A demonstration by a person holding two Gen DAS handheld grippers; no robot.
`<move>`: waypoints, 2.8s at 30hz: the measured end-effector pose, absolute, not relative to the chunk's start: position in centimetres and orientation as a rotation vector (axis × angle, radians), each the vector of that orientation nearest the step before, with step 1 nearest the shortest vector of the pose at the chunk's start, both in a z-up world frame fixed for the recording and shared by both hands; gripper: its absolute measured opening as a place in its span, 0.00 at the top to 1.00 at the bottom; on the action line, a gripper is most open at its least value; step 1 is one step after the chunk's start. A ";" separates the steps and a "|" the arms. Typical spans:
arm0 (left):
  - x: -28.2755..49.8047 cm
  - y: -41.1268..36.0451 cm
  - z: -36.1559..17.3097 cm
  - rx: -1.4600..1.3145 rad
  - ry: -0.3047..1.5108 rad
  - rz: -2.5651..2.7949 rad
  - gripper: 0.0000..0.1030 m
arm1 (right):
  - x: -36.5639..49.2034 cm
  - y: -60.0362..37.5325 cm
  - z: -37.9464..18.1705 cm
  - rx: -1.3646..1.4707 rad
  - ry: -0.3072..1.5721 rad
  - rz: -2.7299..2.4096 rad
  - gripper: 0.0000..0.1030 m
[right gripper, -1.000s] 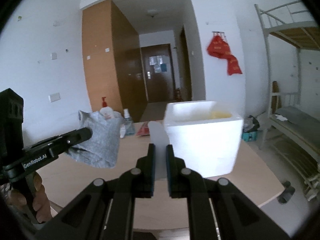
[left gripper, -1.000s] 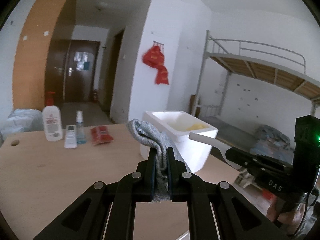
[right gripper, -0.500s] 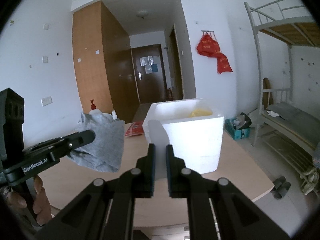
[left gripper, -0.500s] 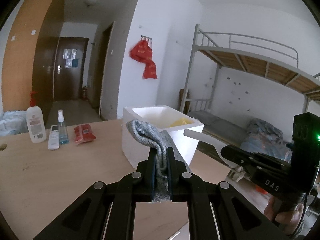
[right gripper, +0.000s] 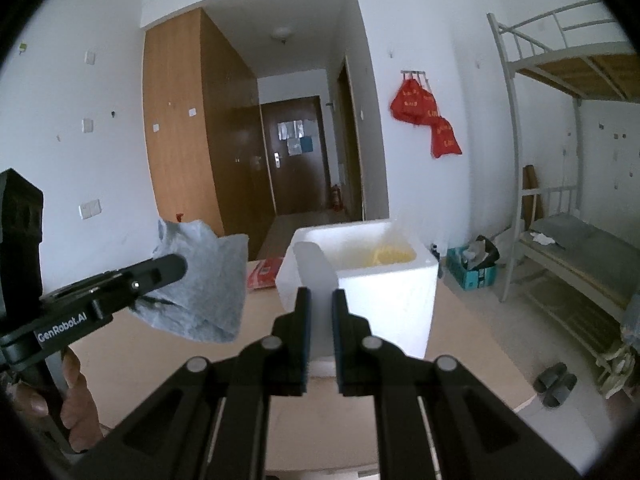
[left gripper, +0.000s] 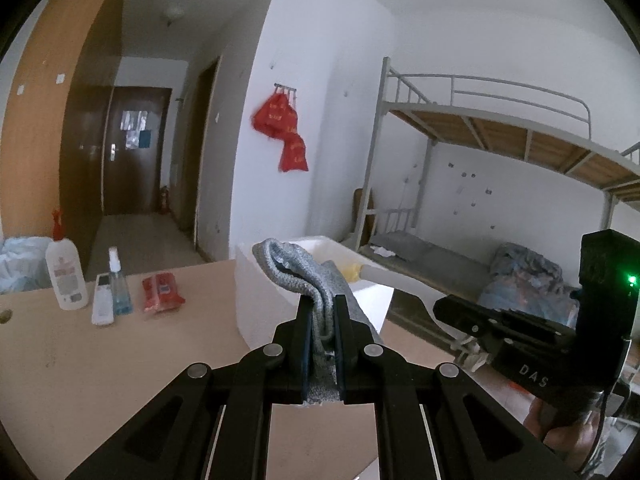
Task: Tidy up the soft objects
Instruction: 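Carry the sock and foam roller over the white foam box with both grippers, then open the left gripper to drop the grey sock into the foam box, then lower the foam roller into the foam box and open the right gripper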
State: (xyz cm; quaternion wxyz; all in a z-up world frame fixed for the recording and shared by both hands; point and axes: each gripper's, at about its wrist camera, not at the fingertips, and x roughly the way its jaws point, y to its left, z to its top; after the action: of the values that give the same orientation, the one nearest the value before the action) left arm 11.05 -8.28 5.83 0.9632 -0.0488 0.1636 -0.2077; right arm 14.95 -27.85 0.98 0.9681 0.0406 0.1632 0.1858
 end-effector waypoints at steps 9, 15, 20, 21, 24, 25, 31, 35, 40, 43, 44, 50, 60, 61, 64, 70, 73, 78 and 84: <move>12.7 -9.3 7.5 -0.093 0.315 -0.433 0.91 | 16.5 -28.4 2.1 0.086 0.311 0.367 0.88; 14.9 -10.1 8.0 -0.100 0.322 -0.443 0.91 | 18.3 -28.8 2.3 0.094 0.323 0.364 0.88; 16.4 -10.7 8.2 -0.102 0.330 -0.450 0.91 | 19.6 -28.8 2.4 0.088 0.338 0.364 0.88; 16.7 -10.8 8.2 -0.103 0.330 -0.450 0.91 | 19.9 -28.8 2.4 0.085 0.339 0.362 0.88; 17.7 -10.9 8.3 -0.109 0.335 -0.446 0.91 | 20.5 -28.6 2.4 0.082 0.345 0.367 0.88; 17.8 -10.9 8.3 -0.111 0.335 -0.445 0.91 | 20.7 -28.6 2.4 0.081 0.346 0.369 0.88; 19.9 -11.1 7.9 -0.124 0.362 -0.435 0.91 | 22.0 -28.4 2.0 0.080 0.360 0.376 0.88; 21.7 -11.4 7.3 -0.131 0.389 -0.435 0.91 | 22.8 -28.4 1.9 0.085 0.368 0.383 0.88; 23.5 -12.2 6.9 -0.111 0.420 -0.437 0.91 | 23.8 -28.7 1.9 0.110 0.367 0.387 0.88; 24.4 -12.4 6.9 -0.110 0.432 -0.445 0.91 | 24.0 -28.6 1.8 0.115 0.368 0.387 0.88; 24.7 -12.5 6.9 -0.109 0.434 -0.443 0.91 | 24.2 -28.7 1.8 0.114 0.367 0.385 0.88; 26.6 -12.9 6.6 -0.103 0.466 -0.435 0.91 | 24.8 -28.9 1.8 0.125 0.373 0.381 0.88; 28.8 -13.2 5.5 -0.088 0.508 -0.396 0.90 | 25.4 -29.1 1.7 0.138 0.383 0.378 0.88; 28.8 -13.2 5.5 -0.085 0.504 -0.391 0.88 | 25.4 -29.1 1.7 0.139 0.384 0.378 0.88; 28.6 -13.5 5.5 -0.059 0.500 -0.384 0.67 | 25.4 -29.0 1.7 0.136 0.383 0.376 0.88; 28.1 -13.2 5.7 -0.091 0.476 -0.370 0.23 | 25.4 -29.0 1.7 0.136 0.378 0.371 0.88; 27.7 -12.8 6.0 -0.093 0.449 -0.359 0.23 | 25.4 -29.0 1.8 0.136 0.378 0.372 0.88; 27.3 -12.2 6.0 -0.092 0.451 -0.332 0.23 | 25.6 -28.9 1.8 0.129 0.379 0.383 0.88; 26.3 -11.1 6.6 -0.110 0.440 -0.315 0.10 | 25.9 -28.3 1.8 0.122 0.382 0.403 0.88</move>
State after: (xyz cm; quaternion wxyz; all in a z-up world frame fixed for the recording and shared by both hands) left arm 26.27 -11.10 6.55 0.9621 -0.0541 0.2170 -0.1557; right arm 25.91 -28.26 1.84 0.9600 0.0601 0.1882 0.1986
